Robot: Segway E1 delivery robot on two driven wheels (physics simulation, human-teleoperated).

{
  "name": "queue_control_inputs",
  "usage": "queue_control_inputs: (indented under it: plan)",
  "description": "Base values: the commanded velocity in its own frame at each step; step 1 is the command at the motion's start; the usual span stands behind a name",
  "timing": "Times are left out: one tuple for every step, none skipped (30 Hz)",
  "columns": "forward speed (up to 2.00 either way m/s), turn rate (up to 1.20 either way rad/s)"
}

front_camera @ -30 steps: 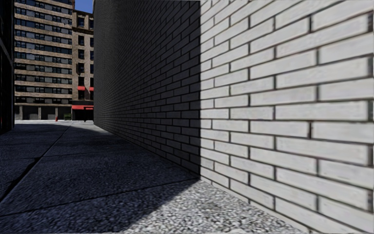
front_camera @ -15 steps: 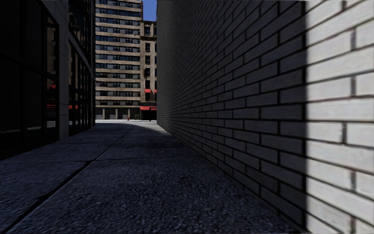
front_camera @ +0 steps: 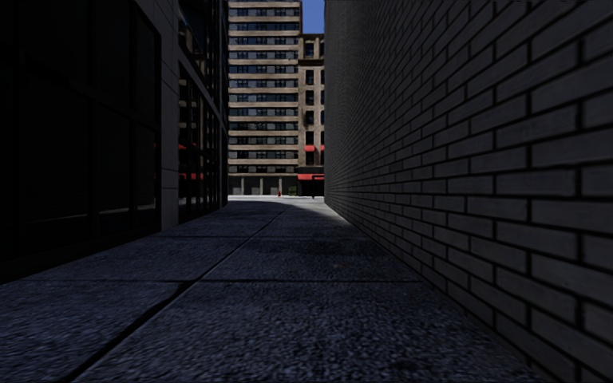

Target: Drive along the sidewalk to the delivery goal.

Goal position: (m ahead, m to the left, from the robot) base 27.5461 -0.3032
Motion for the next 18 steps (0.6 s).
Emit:
queue_control_inputs:
  plan:
    - [2.0,0.0]
    - [2.0,0.0]
    - [2.0,0.0]
    - [2.0,0.0]
    - [2.0,0.0]
    - [2.0,0.0]
    - [2.0,0.0]
    - [2.0,0.0]
    - [2.0,0.0]
    - [2.0,0.0]
    - [2.0,0.0]
    - [2.0,0.0]
    - [2.0,0.0]
    - [2.0,0.0]
    - [2.0,0.0]
    - [2.0,0.0]
    - [2.0,0.0]
    - [2.0,0.0]
